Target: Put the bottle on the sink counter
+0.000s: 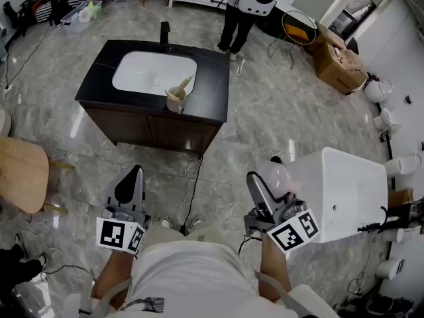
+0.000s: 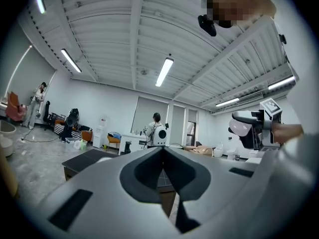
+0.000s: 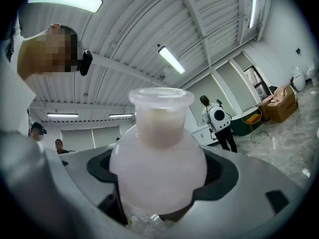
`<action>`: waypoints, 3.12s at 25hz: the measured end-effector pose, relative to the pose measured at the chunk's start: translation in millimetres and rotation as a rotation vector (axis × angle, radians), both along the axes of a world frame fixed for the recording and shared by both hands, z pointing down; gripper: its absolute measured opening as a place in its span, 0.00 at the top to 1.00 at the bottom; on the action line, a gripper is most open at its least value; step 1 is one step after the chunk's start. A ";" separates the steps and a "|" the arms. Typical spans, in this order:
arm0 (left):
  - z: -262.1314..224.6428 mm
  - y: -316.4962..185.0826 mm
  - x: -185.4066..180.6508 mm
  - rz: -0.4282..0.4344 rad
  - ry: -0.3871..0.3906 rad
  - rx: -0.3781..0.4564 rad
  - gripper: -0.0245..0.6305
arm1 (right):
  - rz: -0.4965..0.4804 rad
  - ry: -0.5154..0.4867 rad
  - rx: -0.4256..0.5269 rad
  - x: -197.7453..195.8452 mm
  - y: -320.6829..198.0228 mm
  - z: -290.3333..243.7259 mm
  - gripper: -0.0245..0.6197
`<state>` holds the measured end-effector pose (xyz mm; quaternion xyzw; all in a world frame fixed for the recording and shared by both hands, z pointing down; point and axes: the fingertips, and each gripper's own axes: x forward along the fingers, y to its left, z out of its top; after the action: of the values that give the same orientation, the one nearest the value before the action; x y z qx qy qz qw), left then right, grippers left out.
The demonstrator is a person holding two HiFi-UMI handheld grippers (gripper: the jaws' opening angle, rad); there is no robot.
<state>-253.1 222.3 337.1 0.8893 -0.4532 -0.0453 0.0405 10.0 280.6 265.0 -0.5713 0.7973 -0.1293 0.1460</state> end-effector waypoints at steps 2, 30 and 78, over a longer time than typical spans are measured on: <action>2.5 -5.9 -3.1 0.005 0.005 -0.003 0.94 | 0.005 0.004 -0.005 -3.5 -6.7 2.3 0.32; -6.7 -231.4 206.0 -0.082 -0.051 -0.011 0.94 | -0.216 0.078 -0.057 148.2 -265.1 47.5 0.32; 54.9 -333.5 202.1 0.069 -0.037 -0.117 0.94 | -0.174 0.398 -0.380 62.6 -407.9 294.6 0.32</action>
<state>-51.0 -111.1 391.9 0.9012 -0.4248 -0.0010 0.0856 72.6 -127.3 559.6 -0.5321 0.8177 -0.1737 -0.1345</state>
